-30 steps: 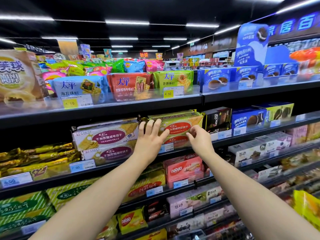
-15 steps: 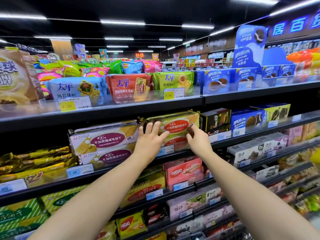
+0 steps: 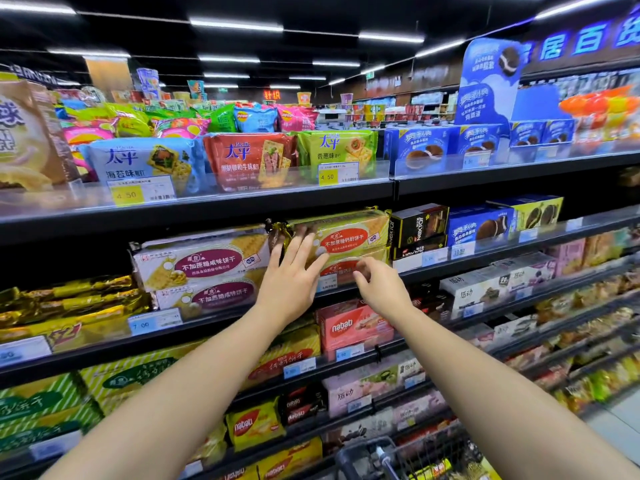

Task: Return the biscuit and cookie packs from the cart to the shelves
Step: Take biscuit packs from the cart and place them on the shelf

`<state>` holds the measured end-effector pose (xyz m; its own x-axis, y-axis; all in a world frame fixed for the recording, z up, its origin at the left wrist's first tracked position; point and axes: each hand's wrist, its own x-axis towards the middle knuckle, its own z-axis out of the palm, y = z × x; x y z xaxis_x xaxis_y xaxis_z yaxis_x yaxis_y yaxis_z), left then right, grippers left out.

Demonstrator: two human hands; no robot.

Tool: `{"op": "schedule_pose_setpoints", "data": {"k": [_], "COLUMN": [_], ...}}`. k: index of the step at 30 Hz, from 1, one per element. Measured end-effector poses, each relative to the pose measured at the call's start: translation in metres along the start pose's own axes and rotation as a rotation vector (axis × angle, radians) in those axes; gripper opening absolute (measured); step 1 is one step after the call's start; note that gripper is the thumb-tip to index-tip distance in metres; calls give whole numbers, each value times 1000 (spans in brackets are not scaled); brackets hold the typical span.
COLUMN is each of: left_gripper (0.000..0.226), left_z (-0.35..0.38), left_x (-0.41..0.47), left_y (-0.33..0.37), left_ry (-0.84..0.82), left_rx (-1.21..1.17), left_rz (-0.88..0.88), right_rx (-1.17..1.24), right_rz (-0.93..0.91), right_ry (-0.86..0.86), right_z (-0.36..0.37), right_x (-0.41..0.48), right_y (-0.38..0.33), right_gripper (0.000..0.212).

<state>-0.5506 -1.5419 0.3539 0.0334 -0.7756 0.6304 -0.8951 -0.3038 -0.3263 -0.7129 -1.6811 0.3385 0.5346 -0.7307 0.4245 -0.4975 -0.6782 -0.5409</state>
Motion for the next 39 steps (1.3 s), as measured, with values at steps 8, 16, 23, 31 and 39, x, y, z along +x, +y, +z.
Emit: {"op": "schedule_pose_setpoints", "data": {"k": [8, 16, 23, 31, 39], "left_gripper": [48, 39, 38, 39, 37], "left_z": [-18, -34, -68, -176, -341], "left_x": [-64, -168, -333, -564, -775], "left_y": [29, 31, -11, -100, -189], "left_ry": [-101, -430, -766, -1027, -996], "left_rx": [-46, -113, -105, -77, 43], "left_rz": [-90, -340, -534, -864, -1275], "right_rx": [-25, -127, -278, -328, -343], "right_rz": [-81, -228, -421, -696, -1092], "right_ry": [-149, -366, -619, -977, -1082], "right_z": [6, 52, 138, 263, 339], "right_x": [-45, -111, -203, -350, -523], "right_y": [-6, -35, -108, -301, -542], "right_gripper": [26, 29, 37, 40, 35]}}
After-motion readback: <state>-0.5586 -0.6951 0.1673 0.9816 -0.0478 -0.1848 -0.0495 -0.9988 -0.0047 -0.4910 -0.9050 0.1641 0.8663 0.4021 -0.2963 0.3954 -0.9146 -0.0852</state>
